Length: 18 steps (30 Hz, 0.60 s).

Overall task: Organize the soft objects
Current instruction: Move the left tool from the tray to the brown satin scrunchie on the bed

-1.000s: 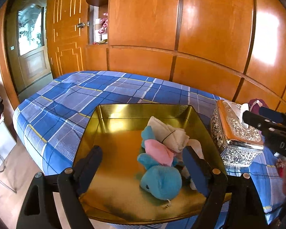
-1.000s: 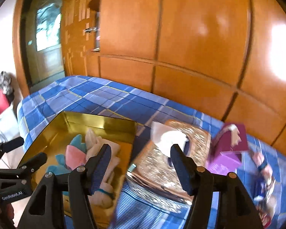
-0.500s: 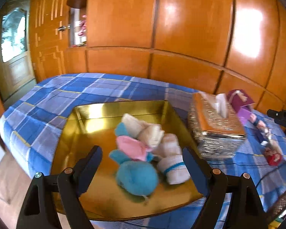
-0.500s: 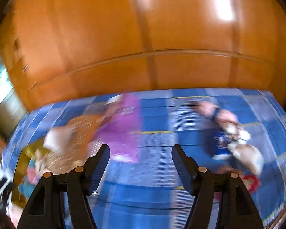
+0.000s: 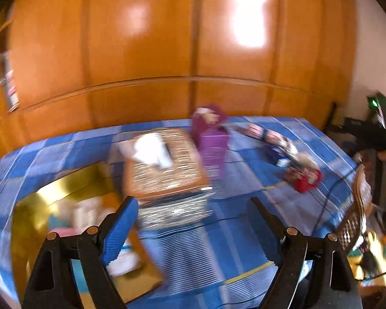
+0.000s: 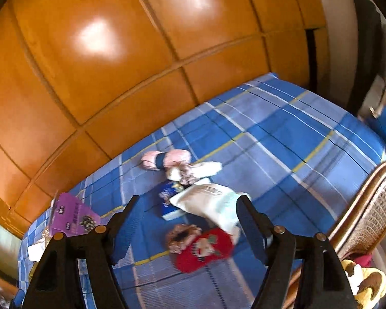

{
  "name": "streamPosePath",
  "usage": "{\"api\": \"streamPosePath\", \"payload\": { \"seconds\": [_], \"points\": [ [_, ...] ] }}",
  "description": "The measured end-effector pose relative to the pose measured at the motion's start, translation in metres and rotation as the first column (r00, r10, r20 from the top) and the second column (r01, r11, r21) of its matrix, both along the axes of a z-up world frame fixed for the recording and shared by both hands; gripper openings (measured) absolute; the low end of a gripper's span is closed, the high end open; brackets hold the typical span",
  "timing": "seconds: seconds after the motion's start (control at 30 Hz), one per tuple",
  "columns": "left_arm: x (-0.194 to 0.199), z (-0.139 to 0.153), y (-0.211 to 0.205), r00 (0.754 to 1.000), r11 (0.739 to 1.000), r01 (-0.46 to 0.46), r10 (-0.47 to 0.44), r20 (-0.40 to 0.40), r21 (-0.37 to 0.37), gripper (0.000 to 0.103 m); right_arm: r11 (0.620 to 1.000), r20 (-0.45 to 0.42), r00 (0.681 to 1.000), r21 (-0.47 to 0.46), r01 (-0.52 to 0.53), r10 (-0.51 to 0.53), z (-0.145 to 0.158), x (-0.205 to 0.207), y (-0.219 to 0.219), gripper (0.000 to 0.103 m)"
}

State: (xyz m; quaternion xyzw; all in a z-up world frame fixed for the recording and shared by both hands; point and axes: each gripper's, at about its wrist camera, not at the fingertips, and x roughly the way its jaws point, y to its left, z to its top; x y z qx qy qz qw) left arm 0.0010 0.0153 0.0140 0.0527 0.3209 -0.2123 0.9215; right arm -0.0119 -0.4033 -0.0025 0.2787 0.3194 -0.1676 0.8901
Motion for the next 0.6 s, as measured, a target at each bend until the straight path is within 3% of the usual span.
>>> {"api": "streamPosePath", "payload": {
  "seconds": [0.17, 0.27, 0.37, 0.5, 0.6],
  "points": [
    [0.016, -0.008, -0.071, 0.98, 0.978, 0.197, -0.195, -0.037, 0.063, 0.082, 1.0, 0.004, 1.0, 0.021, -0.009, 0.009, -0.009, -0.01, -0.01, 0.075],
    [0.026, -0.017, -0.11, 0.963, 0.957, 0.268, -0.264, -0.051, 0.112, 0.082, 0.999, 0.02, 0.999, 0.027, -0.033, 0.032, -0.009, -0.012, -0.013, 0.075],
    [0.038, -0.029, -0.143, 0.94, 0.934, 0.34, -0.332, -0.082, 0.11, 0.082, 0.998, 0.028, 0.998, 0.022, -0.051, 0.051, -0.008, -0.014, -0.017, 0.075],
    [0.058, -0.051, -0.185, 0.906, 0.904, 0.411, -0.392, -0.156, 0.117, 0.067, 0.996, 0.029, 0.996, 0.023, -0.085, 0.084, -0.009, -0.016, -0.021, 0.075],
    [0.077, -0.066, -0.214, 0.89, 0.9, 0.424, -0.396, -0.224, 0.096, 0.061, 0.994, 0.017, 0.994, 0.015, -0.11, 0.109, -0.012, -0.013, -0.021, 0.075]
  ]
}}
